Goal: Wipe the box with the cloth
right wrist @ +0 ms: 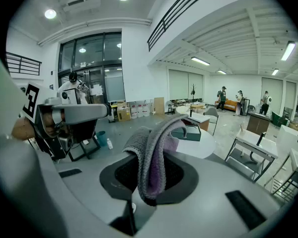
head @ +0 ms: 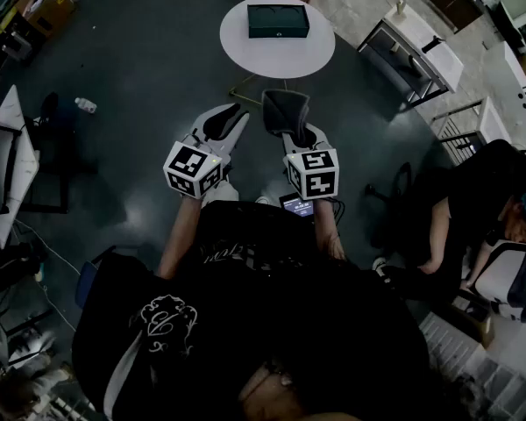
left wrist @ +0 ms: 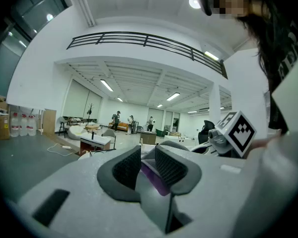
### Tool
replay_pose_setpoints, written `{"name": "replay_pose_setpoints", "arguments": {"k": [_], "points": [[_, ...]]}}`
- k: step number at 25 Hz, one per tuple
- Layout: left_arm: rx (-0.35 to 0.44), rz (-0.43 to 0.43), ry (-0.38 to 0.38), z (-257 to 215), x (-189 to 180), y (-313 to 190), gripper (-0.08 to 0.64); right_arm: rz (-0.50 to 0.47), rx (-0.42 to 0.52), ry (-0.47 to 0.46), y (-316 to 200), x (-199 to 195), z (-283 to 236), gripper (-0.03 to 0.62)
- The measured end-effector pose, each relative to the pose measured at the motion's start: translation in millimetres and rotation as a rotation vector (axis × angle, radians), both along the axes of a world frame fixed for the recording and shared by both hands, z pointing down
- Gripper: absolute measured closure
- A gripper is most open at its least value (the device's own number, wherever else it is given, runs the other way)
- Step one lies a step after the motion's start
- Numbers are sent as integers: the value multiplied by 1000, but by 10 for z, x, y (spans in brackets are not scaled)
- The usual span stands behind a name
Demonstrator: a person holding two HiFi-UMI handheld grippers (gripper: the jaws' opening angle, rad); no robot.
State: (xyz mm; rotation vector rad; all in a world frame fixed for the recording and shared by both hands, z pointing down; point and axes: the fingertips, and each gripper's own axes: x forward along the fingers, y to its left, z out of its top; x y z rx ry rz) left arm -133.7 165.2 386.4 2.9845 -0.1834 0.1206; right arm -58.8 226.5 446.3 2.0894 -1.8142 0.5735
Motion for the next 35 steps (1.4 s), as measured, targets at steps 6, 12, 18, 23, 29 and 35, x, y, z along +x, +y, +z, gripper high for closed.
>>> {"name": "replay_pose_setpoints", "arguments": {"k": [6,12,18,23,29,35], "points": [[-1,15,6,-36,32,74,476,0,3,14,25,27,-29,537],[2,19,-10,-2,71,182,476,-12,-2,22,92,67,-21,537],[11,13,-46,71,54,216,477,-24,-13,1,105,64,65,537],[15,9,-61,77,106,87,476,-31,-14,-3,0,103,103,537],[27,43,-99,177,411,-185,476,-12,-15,-1,-277,360,121,537],[22,74,-75,141,915,-720,476,27,-44,4,-720,852,144,537]]}}
